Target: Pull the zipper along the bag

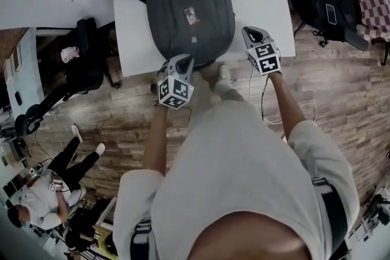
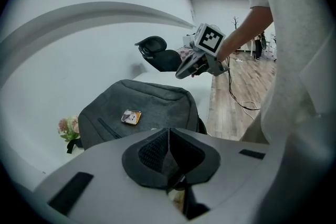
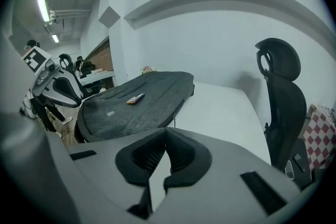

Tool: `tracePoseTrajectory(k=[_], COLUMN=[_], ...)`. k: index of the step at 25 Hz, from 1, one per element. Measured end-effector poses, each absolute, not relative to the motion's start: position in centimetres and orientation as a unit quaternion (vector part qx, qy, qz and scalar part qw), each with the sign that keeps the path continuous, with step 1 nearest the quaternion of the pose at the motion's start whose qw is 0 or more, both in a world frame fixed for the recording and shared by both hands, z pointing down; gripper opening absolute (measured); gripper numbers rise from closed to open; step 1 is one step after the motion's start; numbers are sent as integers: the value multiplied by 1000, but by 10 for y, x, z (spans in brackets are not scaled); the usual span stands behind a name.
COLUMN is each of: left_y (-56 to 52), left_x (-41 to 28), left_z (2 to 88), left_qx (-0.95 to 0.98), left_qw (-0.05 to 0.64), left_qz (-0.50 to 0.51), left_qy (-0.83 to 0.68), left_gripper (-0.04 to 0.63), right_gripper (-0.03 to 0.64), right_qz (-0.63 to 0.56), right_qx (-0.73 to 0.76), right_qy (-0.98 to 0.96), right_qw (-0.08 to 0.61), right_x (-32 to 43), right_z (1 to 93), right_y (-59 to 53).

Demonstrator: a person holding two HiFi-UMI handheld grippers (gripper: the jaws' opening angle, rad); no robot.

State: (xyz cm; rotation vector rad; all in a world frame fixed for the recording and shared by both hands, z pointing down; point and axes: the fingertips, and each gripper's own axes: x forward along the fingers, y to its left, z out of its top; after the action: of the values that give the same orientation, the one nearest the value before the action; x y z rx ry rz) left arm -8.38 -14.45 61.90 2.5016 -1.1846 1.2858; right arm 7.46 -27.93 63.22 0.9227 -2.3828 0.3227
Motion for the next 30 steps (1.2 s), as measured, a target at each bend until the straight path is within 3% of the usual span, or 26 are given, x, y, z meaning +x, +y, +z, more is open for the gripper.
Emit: tracePoseTrajectory(k=[3, 5, 6, 12, 16, 19, 28, 30], left_y=[-135, -128, -127, -137, -138, -131, -135, -136], left_x=[-82, -79, -78, -69, -65, -58, -58, -58], left_z=[626, 634, 638, 655, 660, 661, 653, 654], left_qx=[826, 830, 832, 832, 833, 840, 846, 847], left_qw=[50, 49, 44, 11, -8, -11, -6, -5], left_qz=[425, 435, 442, 471, 490, 489, 479, 476], left_qy=[-366, -345, -334, -294, -257, -233, -233, -235], left_gripper=[60, 194, 210, 210, 193, 79, 58, 58], right_gripper=[14, 14, 28, 164, 212, 219, 216, 184], right_qz=[119, 123, 125, 121, 91, 64, 19, 15], right_qx=[340, 334, 330, 313, 299, 280, 207, 195], right_qy=[-886, -885, -885, -876, -871, -868, -877, -881], right_qw=[291, 299, 304, 345, 379, 404, 433, 431], right_x=[74, 72, 70, 61, 56, 50, 28, 22], right_z=[639, 646, 650, 676, 692, 697, 706, 702], right_y=[-284, -286, -287, -295, -311, -325, -352, -359])
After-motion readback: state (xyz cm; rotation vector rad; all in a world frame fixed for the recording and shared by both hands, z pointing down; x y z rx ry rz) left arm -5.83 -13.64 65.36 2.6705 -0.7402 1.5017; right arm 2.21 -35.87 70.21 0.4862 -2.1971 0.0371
